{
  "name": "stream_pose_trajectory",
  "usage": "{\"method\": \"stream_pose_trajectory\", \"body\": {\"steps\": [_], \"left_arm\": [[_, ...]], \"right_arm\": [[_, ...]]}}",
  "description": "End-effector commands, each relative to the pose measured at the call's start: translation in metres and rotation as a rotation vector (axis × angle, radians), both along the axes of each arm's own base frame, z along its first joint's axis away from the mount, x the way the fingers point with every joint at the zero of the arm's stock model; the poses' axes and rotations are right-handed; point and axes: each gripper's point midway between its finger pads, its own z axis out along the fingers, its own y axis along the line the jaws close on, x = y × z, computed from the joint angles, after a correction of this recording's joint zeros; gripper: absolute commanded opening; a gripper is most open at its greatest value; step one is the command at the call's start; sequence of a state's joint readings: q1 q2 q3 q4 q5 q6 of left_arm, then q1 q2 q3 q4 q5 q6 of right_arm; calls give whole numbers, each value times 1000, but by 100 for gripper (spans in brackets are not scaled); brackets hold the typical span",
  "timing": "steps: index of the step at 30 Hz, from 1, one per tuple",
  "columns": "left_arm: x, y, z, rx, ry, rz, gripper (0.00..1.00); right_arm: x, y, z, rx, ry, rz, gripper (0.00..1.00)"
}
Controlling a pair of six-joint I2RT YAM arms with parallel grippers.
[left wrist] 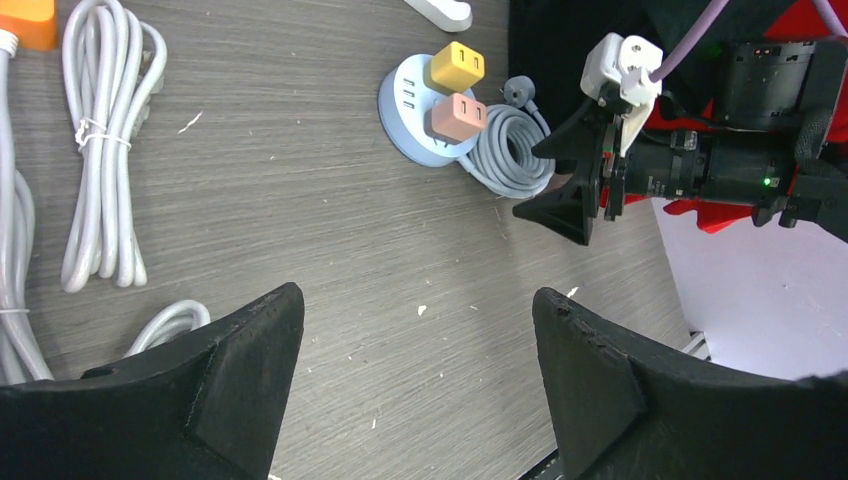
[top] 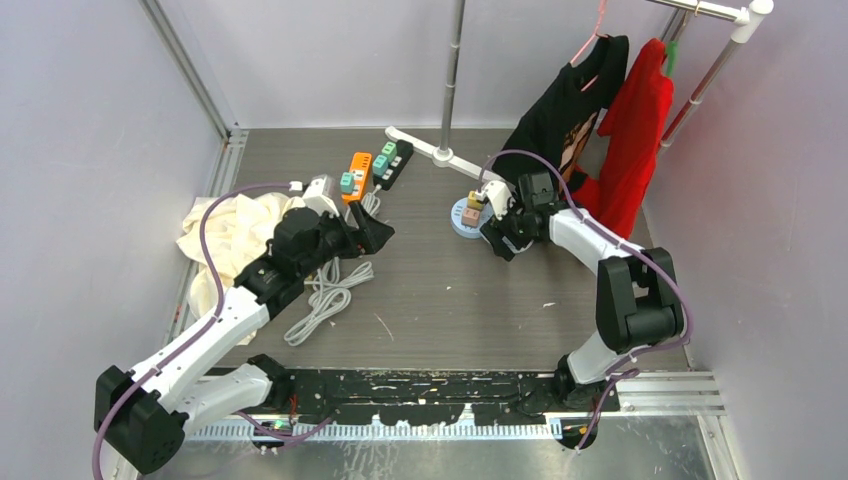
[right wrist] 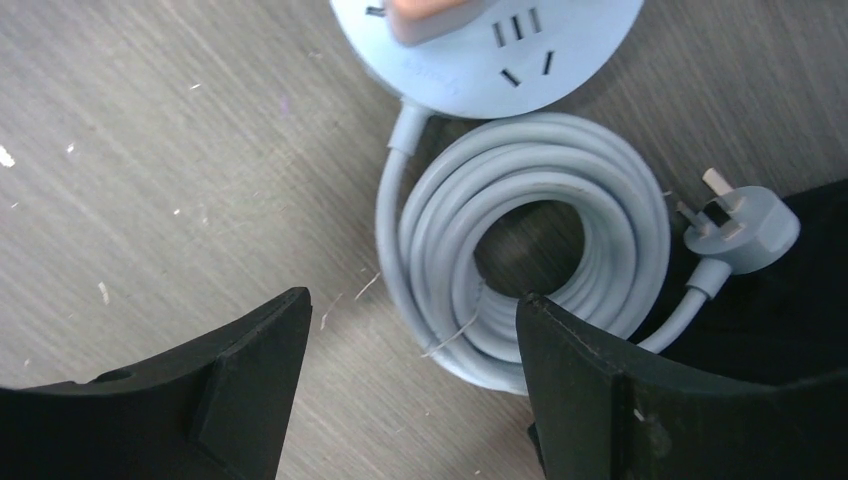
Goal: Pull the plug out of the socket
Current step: Move the socket to the center of the board.
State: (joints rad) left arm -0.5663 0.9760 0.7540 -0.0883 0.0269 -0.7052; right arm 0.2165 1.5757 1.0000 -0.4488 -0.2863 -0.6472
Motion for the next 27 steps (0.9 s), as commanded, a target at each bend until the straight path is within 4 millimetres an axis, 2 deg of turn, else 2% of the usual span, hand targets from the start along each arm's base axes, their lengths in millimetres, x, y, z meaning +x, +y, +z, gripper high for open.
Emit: {"method": "stream_pose_trajectory", "body": {"steps": [1,9,20,23,27], "left_arm": [[1,-1,15,-48,-7,10,83],[-1,-5,10,-65,26,-1,83],[-1,-10,6,-55,43,-27,83],[0,-12,6,-58,40,-35,83],[1,-15,9,-63,26,-50,83]], "right_arm": [[34,-2,18,-1,-103,-71,79],[44,-9,1,-26,-95,-106,78],[52,-5,-22,-30,-53,-68,66],[49,-4,-28,-24,-32,-53,58],[38,2,-33,4,0,-5,43]]}}
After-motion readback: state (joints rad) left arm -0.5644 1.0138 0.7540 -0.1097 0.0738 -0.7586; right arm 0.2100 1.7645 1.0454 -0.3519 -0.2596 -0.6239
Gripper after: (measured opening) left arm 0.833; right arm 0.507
